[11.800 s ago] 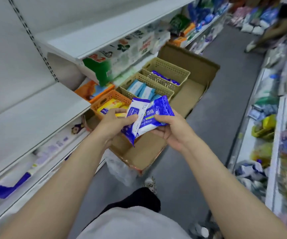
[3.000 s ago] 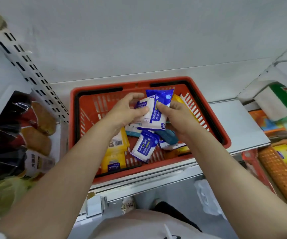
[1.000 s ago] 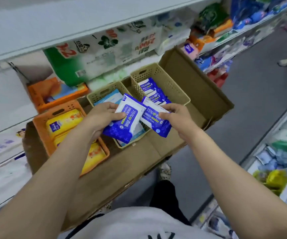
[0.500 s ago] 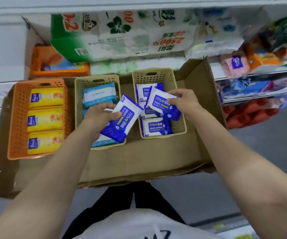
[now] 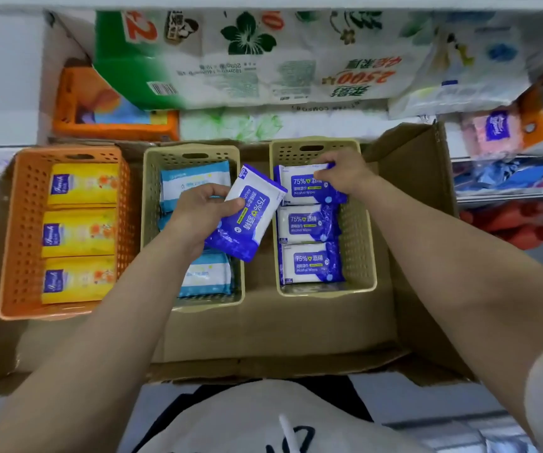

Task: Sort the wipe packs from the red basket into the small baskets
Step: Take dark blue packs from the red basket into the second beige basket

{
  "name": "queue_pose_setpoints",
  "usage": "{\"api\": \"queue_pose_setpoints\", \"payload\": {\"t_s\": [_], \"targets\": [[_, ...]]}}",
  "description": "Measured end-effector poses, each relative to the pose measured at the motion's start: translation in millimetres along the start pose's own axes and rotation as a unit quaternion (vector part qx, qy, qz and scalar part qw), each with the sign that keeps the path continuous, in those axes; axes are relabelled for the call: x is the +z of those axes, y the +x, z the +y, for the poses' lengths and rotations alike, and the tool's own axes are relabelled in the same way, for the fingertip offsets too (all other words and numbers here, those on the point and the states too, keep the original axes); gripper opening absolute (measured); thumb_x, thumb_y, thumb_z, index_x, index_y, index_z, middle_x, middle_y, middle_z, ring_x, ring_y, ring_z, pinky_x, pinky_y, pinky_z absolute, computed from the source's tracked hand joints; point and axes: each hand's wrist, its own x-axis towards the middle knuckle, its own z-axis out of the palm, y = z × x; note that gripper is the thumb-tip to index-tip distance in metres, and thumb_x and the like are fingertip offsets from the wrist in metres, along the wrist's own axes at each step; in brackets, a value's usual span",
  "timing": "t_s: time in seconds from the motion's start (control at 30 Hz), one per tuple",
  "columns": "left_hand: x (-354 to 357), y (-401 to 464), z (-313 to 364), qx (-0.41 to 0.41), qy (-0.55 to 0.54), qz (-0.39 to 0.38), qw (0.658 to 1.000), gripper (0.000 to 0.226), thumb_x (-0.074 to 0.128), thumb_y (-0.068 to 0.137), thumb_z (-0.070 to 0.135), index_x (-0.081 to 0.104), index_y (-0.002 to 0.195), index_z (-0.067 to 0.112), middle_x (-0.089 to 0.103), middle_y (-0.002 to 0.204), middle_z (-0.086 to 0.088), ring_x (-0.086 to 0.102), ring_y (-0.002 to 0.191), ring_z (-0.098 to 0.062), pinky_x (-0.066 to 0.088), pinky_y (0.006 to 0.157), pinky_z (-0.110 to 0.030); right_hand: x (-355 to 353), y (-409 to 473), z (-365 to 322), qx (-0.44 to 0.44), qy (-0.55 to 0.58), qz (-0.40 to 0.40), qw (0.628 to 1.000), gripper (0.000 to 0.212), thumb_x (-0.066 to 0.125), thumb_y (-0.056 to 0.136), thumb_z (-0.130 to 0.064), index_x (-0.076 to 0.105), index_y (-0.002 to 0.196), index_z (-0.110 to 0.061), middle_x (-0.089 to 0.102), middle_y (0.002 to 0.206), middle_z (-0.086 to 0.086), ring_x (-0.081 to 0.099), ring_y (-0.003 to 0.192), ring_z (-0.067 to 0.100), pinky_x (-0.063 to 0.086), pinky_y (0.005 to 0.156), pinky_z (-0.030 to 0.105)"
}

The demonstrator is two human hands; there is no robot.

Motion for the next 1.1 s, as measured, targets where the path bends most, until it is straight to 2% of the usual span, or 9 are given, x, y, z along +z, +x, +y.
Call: {"api": "queue_pose_setpoints", "payload": {"t_s": [0.2, 0.37, 0.5, 0.57, 0.67, 0.8, 0.9, 0.97, 1.1], "targets": [[1.5, 6.0, -3.4, -0.023, -0.024, 0.006, 0.999, 0.031, 0.079, 0.08, 0.02, 0.064, 0.107, 0.014, 0.074, 0.101, -0.006, 0.073, 0.089, -0.021, 0.059, 0.078, -0.039, 19.9, 7.4, 3.2, -0.033, -0.106, 0.094, 0.989, 0.032, 0.073, 0.087, -0.022, 0.064, 0.117, -0.018, 0.068, 0.116, 0.005, 0.064, 0.104, 0.022, 0.052, 0.086, 0.032], [18.7, -1.7, -11.9, -0.024, -0.072, 0.014, 0.997, 0.027, 0.078, 0.081, 0.019, 0.062, 0.102, 0.014, 0.076, 0.093, -0.004, 0.075, 0.082, -0.016, 0.059, 0.064, -0.03, 26.7, 1.5, 3.1, -0.067, -0.199, 0.108, 0.972, 0.034, 0.069, 0.089, -0.023, 0.059, 0.118, -0.01, 0.06, 0.121, 0.013, 0.06, 0.109, 0.032, 0.051, 0.092, 0.043], [37.2, -8.0, -13.7, -0.011, -0.126, 0.029, 0.992, 0.024, 0.077, 0.082, 0.015, 0.06, 0.099, 0.013, 0.075, 0.095, -0.007, 0.074, 0.085, -0.019, 0.059, 0.066, -0.032, 15.9, -16.8, -16.5, -0.108, -0.079, 0.164, 0.977, 0.025, 0.064, 0.092, -0.032, 0.066, 0.11, -0.014, 0.067, 0.112, 0.006, 0.06, 0.108, 0.024, 0.049, 0.093, 0.038], [46.8, -11.1, -10.7, 0.0, -0.167, 0.038, 0.985, 0.022, 0.075, 0.084, 0.011, 0.059, 0.098, 0.01, 0.074, 0.099, -0.01, 0.074, 0.081, -0.017, 0.058, 0.061, -0.028, 9.4, -36.6, -32.0, -0.042, 0.131, 0.091, 0.986, 0.019, 0.064, 0.091, -0.041, 0.07, 0.096, -0.024, 0.074, 0.097, -0.006, 0.067, 0.095, 0.013, 0.054, 0.084, 0.032], [61.8, -16.1, -5.4, 0.008, -0.199, 0.031, 0.979, 0.027, 0.07, 0.086, 0.004, 0.057, 0.11, 0.003, 0.07, 0.106, -0.016, 0.073, 0.087, -0.022, 0.061, 0.07, -0.033, 9.9, -64.0, -40.0, 0.067, 0.348, -0.182, 0.917, 0.017, 0.076, 0.085, -0.03, 0.071, 0.096, -0.018, 0.078, 0.09, 0.001, 0.074, 0.083, 0.016, 0.058, 0.066, 0.029], [70.1, -18.3, -3.3, 0.009, -0.161, 0.031, 0.986, 0.024, 0.071, 0.088, 0.014, 0.054, 0.105, 0.012, 0.071, 0.106, -0.011, 0.072, 0.093, -0.022, 0.06, 0.075, -0.035, 2.6, -71.6, -28.9, 0.034, 0.344, -0.183, 0.92, 0.016, 0.077, 0.082, -0.009, 0.071, 0.095, -0.016, 0.076, 0.096, 0.011, 0.074, 0.084, 0.022, 0.06, 0.075, 0.034], [74.6, -14.2, -5.6, 0.036, -0.128, 0.048, 0.99, 0.014, 0.069, 0.09, 0.017, 0.057, 0.097, 0.017, 0.072, 0.096, -0.005, 0.072, 0.081, -0.012, 0.058, 0.067, -0.025, -9.7, -64.5, -20.2, -0.012, 0.278, -0.173, 0.945, 0.016, 0.076, 0.084, -0.011, 0.074, 0.097, -0.021, 0.076, 0.086, -0.002, 0.073, 0.078, 0.011, 0.059, 0.07, 0.026], [83.2, -9.8, -13.5, 0.065, -0.009, 0.1, 0.993, 0.008, 0.067, 0.091, 0.021, 0.061, 0.097, 0.019, 0.071, 0.097, 0.001, 0.069, 0.086, -0.011, 0.054, 0.074, -0.026, -14.9, -56.1, -15.0, -0.039, 0.146, -0.093, 0.984, 0.023, 0.076, 0.085, -0.019, 0.072, 0.108, -0.023, 0.071, 0.087, -0.012, 0.069, 0.078, 0.003, 0.055, 0.068, 0.019], [96.6, -13.3, -41.8, 0.118, 0.183, 0.177, 0.96, 0.033, 0.063, 0.094, 0.027, 0.059, 0.126, 0.018, 0.066, 0.119, 0.003, 0.059, 0.107, -0.01, 0.038, 0.085, -0.019, -19.8, -39.2, -3.7, -0.071, -0.06, 0.012, 0.996, 0.025, 0.074, 0.086, -0.023, 0.07, 0.11, -0.017, 0.07, 0.105, 0.001, 0.064, 0.094, 0.016, 0.049, 0.075, 0.028]]}}
